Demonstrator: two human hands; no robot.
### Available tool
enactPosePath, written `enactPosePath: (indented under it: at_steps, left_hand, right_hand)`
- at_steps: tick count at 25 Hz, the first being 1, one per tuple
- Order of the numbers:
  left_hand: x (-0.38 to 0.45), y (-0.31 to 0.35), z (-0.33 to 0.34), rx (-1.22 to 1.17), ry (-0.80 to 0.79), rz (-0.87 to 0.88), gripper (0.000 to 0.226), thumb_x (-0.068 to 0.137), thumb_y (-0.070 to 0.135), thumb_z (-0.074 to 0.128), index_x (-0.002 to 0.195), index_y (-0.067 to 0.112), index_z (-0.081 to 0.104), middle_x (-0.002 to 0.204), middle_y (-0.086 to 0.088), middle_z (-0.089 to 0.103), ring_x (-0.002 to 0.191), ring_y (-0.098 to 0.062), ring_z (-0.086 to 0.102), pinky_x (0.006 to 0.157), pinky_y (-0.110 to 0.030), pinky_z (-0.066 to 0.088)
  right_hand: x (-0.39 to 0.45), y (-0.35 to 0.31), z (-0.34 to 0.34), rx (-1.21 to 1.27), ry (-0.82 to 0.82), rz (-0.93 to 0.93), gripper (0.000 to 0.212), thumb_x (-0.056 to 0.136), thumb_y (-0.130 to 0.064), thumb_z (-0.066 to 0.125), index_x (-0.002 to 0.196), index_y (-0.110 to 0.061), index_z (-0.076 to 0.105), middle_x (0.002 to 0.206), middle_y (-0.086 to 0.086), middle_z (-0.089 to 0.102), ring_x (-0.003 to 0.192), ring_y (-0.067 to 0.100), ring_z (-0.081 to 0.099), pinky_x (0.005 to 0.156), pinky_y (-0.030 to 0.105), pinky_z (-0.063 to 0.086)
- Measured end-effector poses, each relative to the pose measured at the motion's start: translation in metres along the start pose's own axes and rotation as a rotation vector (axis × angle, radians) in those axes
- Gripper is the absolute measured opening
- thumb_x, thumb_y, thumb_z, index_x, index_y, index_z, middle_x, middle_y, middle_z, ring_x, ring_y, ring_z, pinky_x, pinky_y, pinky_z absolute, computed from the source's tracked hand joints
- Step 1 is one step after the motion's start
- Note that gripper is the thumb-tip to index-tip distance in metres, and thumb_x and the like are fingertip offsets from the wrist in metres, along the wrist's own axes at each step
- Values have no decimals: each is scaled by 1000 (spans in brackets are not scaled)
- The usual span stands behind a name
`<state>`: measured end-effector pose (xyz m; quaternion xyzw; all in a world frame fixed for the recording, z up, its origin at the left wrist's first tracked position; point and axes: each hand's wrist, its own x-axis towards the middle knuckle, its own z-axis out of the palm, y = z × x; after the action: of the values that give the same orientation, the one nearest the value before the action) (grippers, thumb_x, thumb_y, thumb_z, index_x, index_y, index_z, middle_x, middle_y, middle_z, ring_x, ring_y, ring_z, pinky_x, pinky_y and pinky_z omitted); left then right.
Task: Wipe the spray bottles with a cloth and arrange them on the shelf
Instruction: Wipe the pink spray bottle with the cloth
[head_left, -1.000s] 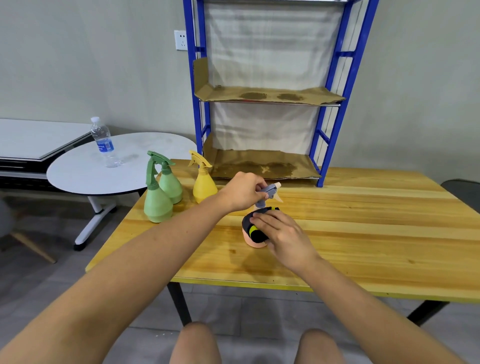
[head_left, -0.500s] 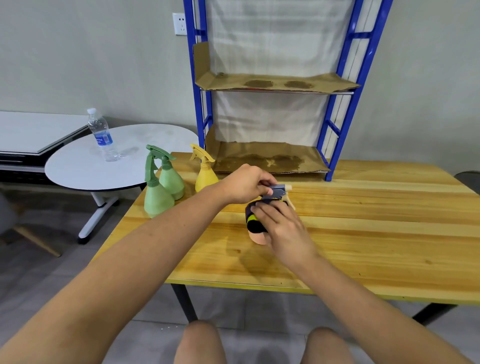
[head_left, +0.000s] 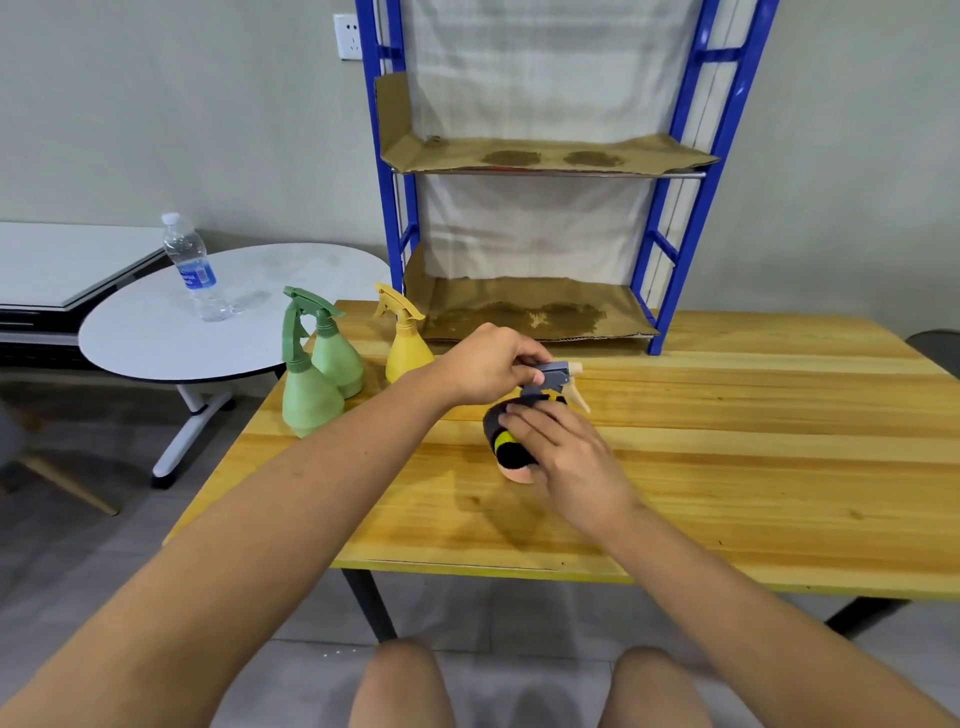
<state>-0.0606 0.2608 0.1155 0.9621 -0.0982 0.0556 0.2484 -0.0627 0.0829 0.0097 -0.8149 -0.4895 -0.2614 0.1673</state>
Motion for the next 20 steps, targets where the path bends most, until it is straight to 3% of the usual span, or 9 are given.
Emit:
enactPosePath:
  at_steps: [5,7,11,16,20]
  left_hand:
    - [1,-2,2,-6,-19,5,28,95,19,66,122,18,72,112,3,74,99,-8,64,82,-18,46]
    - [1,-1,1,-5,-19,4,27,95,19,67,121,18,72,110,3,74,99,-10,64,86,-25,49]
    - [0,0,0,-3,-15,-2,25,95,19,67,120,18,73,106,3,74,95,-9,63,81,-20,45]
    - [0,1,3,-11,-18,-21,27,95,17,66,122,19,72,110,3,74,98,-10,63,82,-21,44]
    - [-1,1,0,6,-11,-15,25,95,19,67,119,20,73,107,4,75,94,-8,64,78,-17,43]
  right_hand:
    - [-64,30,12,52,-148,-226,68,68,7,63,133,-15,60,140,0,59,129,22,52,102,44,50]
    - [-45,37,2,90,-133,-170,72,65,11,67,133,-13,62,140,0,59,130,21,53,108,42,46]
    - [-18,46,-4,222,-79,-49,73,68,19,63,136,-10,59,141,3,57,132,24,51,112,42,40]
    - [-62,42,3,230,-204,-132,73,66,19,66,131,-12,62,136,4,61,125,25,56,103,45,49]
    - [-25,38,-9,187,-92,-118,66,67,16,59,129,-7,63,136,6,61,125,29,56,109,42,44]
